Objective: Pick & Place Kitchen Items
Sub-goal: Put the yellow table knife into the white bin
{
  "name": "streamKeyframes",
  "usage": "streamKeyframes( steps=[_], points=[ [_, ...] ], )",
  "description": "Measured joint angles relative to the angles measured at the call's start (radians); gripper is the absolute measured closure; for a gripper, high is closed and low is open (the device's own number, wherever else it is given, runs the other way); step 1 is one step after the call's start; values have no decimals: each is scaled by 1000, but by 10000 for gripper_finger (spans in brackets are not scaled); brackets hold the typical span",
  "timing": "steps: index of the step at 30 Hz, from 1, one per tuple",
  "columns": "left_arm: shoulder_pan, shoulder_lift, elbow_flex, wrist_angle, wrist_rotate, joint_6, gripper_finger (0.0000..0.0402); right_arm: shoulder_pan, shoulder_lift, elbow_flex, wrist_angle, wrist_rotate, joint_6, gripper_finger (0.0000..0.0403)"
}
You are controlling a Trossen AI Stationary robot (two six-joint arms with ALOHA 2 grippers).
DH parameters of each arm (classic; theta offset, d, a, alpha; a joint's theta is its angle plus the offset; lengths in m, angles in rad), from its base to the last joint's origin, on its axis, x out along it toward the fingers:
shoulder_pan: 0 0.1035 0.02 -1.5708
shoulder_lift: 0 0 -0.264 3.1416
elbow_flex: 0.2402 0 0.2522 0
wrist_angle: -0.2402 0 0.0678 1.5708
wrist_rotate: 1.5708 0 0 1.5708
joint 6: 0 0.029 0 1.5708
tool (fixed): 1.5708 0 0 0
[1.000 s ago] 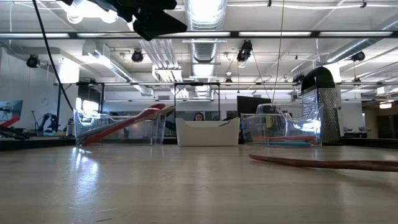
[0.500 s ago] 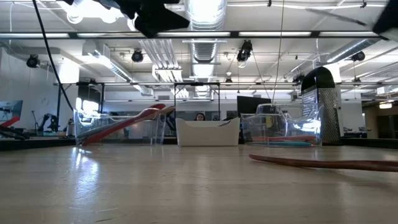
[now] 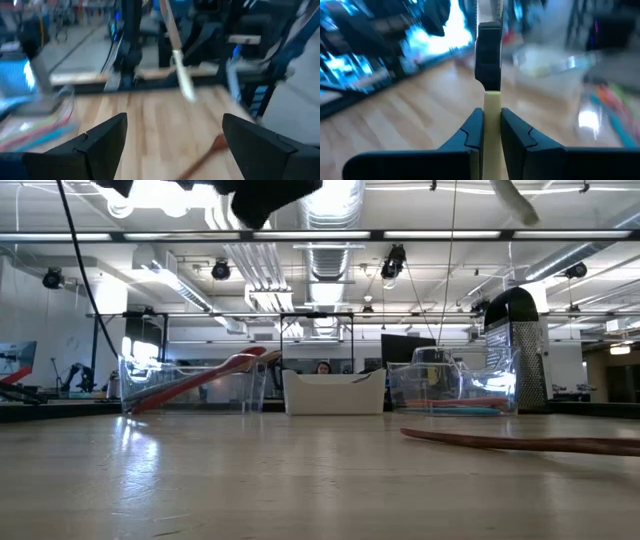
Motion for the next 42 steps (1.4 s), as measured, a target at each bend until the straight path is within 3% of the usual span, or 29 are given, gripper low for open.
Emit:
streamKeyframes(
  steps=[7, 11, 17, 29, 37, 42],
  points=[
    [13, 107, -31, 354, 151, -78, 74, 2, -36, 0, 71, 221, -206, 374],
    [13, 203, -3, 450, 90, -99, 74, 0, -54, 0, 115, 284, -266, 374],
    [6, 335, 117, 455, -85, -111, 74, -28, -55, 0, 155, 309, -341, 374],
    [-9, 476, 357, 320, -101, -119, 74, -72, -53, 0, 155, 311, -378, 374],
    [-7, 527, 431, 304, -115, -106, 78, -71, -53, 0, 167, 311, -383, 374],
    [-6, 530, 440, 303, -151, -87, 110, -71, -53, 1, 174, 311, -384, 374]
  ],
)
